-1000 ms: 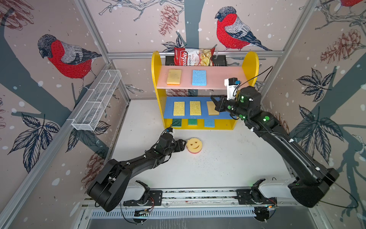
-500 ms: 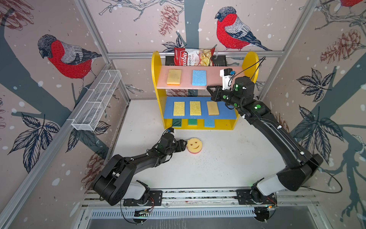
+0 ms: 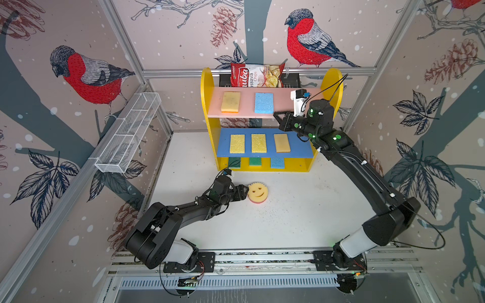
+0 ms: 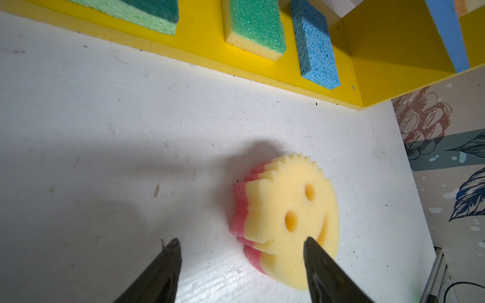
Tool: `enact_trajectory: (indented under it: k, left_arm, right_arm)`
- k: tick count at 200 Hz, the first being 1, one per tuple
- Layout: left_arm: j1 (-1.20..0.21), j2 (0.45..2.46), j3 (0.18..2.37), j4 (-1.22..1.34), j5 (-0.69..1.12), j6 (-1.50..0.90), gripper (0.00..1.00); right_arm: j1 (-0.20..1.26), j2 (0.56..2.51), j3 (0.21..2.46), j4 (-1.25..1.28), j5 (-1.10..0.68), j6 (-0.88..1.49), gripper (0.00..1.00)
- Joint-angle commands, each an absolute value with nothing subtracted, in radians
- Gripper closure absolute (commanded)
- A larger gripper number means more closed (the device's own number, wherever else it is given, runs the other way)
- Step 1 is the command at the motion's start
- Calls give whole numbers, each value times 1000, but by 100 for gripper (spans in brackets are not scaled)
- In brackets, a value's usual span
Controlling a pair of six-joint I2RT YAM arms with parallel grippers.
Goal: Arrange cleaning sponges on a shelf
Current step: Move the cleaning sponge to the shelf.
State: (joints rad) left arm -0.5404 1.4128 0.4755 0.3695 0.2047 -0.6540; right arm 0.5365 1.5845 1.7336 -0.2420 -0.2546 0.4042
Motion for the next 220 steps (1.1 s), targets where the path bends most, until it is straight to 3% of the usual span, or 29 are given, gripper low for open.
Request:
enact_trajectory:
  k: [1,159,220]
  left_arm:
    - [-543,1414,484,393,208,-649,27]
    - [-542,1398,482,377,210,-645,27]
    - [-542,1387,487,361,209,-640,27]
  right_arm:
    - [531,1595,1754,-212,-269,417,100]
    - [516,1641,1787,-218,-263,436,100]
    - [589,1501,1717,-254,-157,376,100]
